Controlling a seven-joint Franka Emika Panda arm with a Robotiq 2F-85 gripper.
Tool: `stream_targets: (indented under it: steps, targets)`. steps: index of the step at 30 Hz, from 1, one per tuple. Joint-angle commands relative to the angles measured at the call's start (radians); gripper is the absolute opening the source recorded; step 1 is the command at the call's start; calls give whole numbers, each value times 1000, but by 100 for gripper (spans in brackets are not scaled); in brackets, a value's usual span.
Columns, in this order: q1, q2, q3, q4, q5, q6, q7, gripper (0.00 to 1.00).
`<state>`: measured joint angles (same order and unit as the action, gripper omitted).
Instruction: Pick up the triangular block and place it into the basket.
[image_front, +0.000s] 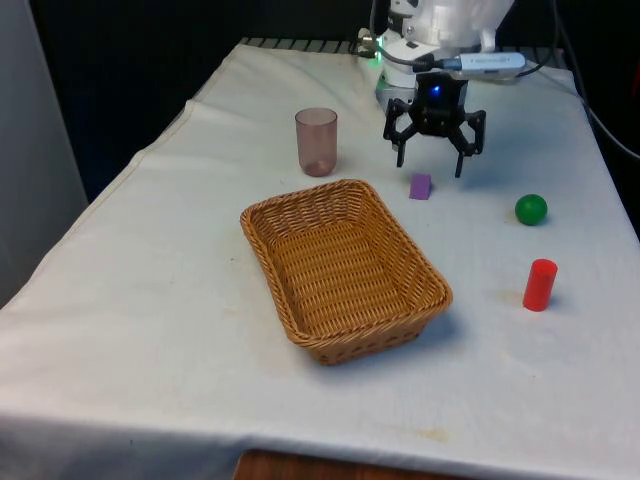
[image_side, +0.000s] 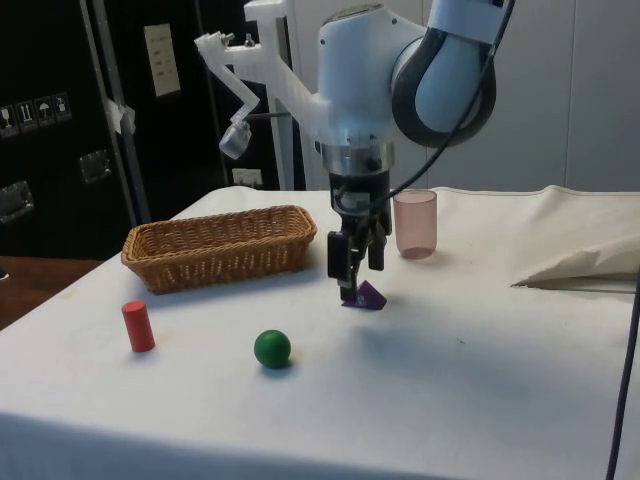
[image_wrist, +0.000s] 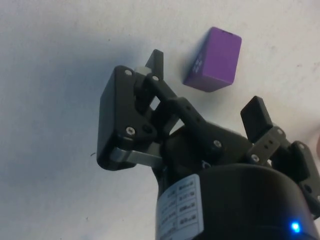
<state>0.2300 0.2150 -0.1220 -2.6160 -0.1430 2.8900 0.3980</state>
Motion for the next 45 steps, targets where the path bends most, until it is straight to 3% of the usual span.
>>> stream_targets:
  steps: [1,21,23,24,33,45]
  targets:
    - [3,9,-4,2,-9,17,2,100]
    - [-2,29,-23,-3,-2,63,-85,100]
    - [-1,28,-24,-1,0,50,-86,88]
    - [-2,28,-26,-4,-2,64,-88,88]
    - [-1,28,-28,-1,0,53,-90,35]
    - [-2,11,-31,5,-2,45,-93,33]
